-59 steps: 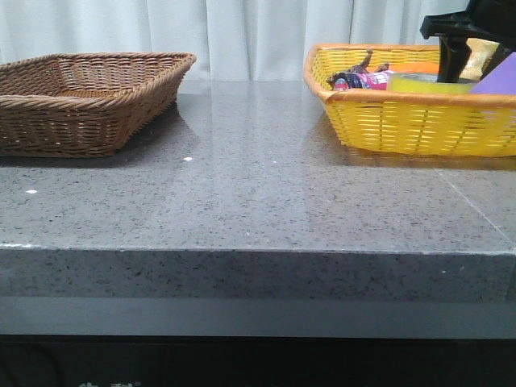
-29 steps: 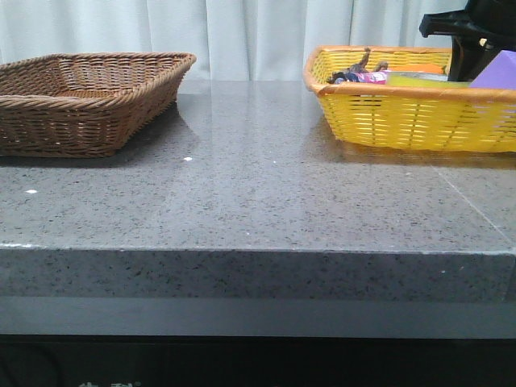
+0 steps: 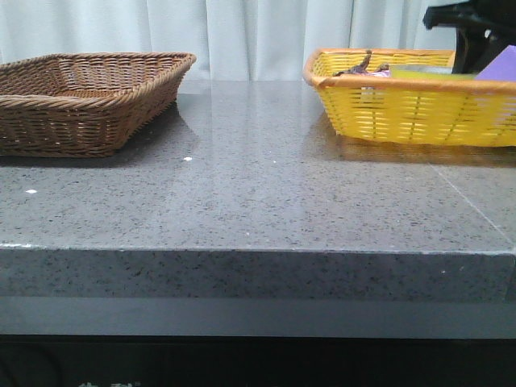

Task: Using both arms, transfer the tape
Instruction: 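Lower the right gripper into the yellow basket and grasp the tape roll, then lift the tape roll out and lower it onto the table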

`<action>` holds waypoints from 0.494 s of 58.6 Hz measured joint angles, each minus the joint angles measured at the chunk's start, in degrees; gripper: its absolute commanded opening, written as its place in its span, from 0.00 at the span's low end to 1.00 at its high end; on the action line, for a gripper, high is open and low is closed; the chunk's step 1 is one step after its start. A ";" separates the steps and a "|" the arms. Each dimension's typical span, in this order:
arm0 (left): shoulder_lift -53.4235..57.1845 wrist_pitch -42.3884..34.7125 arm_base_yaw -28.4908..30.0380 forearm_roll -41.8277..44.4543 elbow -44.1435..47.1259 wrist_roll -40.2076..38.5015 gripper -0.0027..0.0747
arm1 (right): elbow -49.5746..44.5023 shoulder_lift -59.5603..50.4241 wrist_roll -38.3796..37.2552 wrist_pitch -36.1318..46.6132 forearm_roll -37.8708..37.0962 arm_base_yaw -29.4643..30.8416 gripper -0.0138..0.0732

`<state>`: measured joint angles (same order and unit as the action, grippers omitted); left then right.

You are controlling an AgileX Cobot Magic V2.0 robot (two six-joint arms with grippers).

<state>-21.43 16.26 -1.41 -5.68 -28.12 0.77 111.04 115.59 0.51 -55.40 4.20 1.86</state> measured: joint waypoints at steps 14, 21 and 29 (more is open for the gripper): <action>0.00 -0.10 0.00 0.00 0.00 0.00 0.79 | 0.00 -8.94 0.00 1.29 0.13 0.00 0.23; 0.00 -0.10 0.00 0.00 0.00 0.00 0.79 | 0.00 -13.26 0.71 1.38 0.85 -0.73 0.23; 0.00 -0.10 0.00 0.00 0.00 0.00 0.79 | 0.00 -16.30 3.53 1.43 2.97 -4.19 0.23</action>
<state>-21.43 16.15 -1.41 -5.68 -28.12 0.77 111.04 99.30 4.04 -53.97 7.18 -2.33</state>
